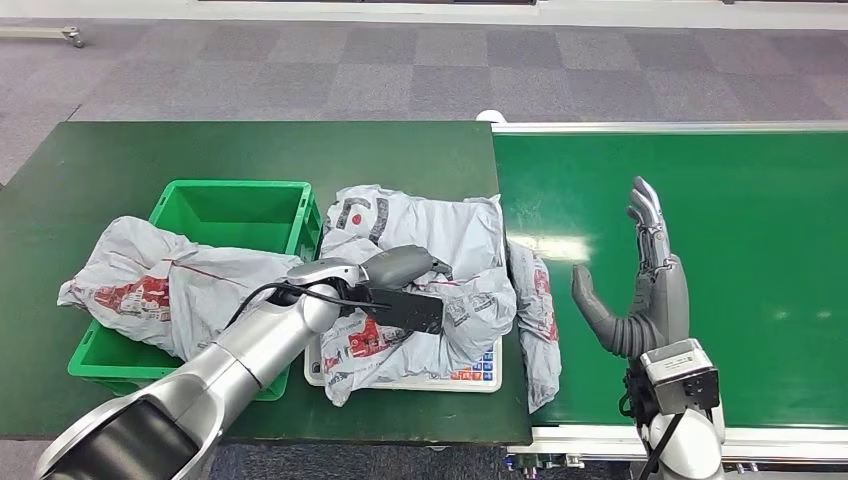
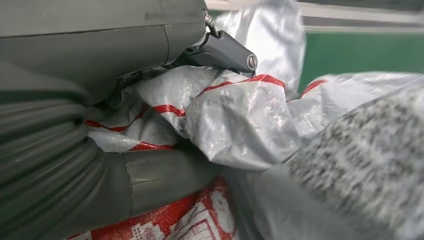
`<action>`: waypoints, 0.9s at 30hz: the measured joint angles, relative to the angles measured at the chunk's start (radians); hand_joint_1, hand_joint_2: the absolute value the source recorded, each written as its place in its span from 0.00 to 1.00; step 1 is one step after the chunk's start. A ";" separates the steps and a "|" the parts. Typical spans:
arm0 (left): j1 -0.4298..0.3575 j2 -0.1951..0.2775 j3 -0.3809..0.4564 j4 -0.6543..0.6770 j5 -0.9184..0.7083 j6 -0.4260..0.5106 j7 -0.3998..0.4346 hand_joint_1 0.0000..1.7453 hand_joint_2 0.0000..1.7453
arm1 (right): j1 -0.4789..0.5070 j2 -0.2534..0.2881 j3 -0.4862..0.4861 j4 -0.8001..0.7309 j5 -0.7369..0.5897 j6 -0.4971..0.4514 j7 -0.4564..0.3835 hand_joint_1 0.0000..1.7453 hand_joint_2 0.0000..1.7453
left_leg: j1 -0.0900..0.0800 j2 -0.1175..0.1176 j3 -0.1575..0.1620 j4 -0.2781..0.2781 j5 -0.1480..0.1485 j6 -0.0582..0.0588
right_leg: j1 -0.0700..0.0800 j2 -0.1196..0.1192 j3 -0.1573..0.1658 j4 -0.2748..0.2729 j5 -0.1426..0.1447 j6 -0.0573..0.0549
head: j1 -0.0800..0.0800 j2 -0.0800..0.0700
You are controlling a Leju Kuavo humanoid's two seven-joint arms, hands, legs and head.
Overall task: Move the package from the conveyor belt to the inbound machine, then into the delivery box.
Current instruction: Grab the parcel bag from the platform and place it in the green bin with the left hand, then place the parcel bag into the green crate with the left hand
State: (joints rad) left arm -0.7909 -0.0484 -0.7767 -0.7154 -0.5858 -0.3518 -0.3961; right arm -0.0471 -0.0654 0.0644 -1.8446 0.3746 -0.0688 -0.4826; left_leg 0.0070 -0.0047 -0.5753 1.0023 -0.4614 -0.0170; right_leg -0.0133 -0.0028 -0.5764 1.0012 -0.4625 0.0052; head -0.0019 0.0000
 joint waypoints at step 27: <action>0.449 0.210 0.611 -0.605 -0.580 0.596 0.406 1.00 1.00 | 0.078 -0.001 -0.049 -0.038 0.003 0.005 0.017 0.00 1.00 | 0.001 0.005 -0.001 -0.001 -0.001 -0.001 | 0.002 0.005 -0.003 0.000 -0.001 -0.001 | 0.000 0.000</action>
State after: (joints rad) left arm -0.3414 0.1613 -0.1655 -1.3203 -1.1656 0.2443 0.0099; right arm 0.0307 -0.0660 0.0156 -1.8830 0.3773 -0.0641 -0.4658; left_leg 0.0078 0.0004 -0.5763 1.0013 -0.4621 -0.0179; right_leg -0.0117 0.0019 -0.5798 1.0016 -0.4633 0.0043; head -0.0020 0.0000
